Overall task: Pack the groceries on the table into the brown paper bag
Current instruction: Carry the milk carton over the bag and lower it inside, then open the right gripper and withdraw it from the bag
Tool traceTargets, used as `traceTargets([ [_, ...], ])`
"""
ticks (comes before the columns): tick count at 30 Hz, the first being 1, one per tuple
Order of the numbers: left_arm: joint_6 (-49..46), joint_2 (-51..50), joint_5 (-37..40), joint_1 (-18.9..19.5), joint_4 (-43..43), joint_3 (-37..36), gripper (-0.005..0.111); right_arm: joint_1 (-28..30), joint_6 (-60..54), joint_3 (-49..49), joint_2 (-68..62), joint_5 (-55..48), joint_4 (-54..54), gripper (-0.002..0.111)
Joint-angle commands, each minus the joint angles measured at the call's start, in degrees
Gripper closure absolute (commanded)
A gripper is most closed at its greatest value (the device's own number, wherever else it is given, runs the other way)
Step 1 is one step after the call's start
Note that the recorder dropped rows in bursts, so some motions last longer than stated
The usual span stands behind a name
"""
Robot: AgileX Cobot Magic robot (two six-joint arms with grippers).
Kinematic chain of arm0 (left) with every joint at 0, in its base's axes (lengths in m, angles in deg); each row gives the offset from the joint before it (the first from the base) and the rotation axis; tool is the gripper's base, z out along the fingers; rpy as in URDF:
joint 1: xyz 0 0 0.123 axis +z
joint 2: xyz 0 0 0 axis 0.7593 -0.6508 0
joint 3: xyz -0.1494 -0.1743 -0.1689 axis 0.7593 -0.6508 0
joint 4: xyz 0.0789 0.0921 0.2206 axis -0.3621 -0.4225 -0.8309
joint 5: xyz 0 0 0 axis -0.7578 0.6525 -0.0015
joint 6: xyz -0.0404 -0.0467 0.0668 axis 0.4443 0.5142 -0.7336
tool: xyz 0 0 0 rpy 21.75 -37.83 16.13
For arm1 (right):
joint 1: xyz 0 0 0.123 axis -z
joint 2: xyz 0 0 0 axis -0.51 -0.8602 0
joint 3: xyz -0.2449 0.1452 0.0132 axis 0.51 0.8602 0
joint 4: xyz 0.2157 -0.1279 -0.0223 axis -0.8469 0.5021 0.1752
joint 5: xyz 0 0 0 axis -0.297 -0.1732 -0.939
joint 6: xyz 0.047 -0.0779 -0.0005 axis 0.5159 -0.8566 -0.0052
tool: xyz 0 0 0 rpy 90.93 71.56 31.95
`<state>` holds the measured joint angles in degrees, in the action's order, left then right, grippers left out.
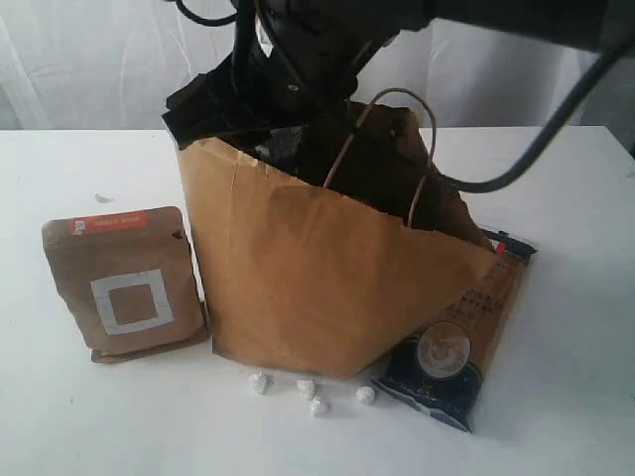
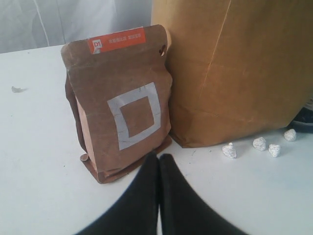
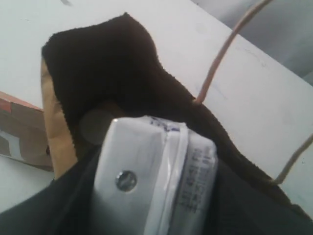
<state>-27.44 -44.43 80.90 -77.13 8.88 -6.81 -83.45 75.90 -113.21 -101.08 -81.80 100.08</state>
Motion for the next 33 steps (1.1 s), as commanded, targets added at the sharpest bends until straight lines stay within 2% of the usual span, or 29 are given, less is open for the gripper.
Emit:
traceTargets([
  [1,0.35,0.3,0.02,0.22,0.05,-0.26,0.106,2.27,-0.26,-1.99,-0.8,1.91,-2.95,0.108],
  [3,0.35,0.3,0.02,0.22,0.05,-0.26,0.106,3.1,-0.26,-2.48,-1.34,1.91,-4.98,0.107],
  [6,0.35,0.3,0.02,0.22,0.05,-0.26,0.106,3.64,-2.07,-2.48,-1.46,2.04,-7.33,0.094],
  [10,0.35,0.3,0.02,0.22,0.05,-0.26,0.106,3.64,-3.78,-2.48,-1.56,2.04,-7.84,0.061],
  [13,0.35,0.3,0.02,0.22,0.05,-0.26,0.106,3.64,-4.73,-2.48,-1.56,2.04,-7.84,0.046],
  [33,0.35,0.3,0.02,0.22,0.05,-0.26,0.106,3.64,-6.64,-2.48,0.17,1.01,-7.19,0.044],
])
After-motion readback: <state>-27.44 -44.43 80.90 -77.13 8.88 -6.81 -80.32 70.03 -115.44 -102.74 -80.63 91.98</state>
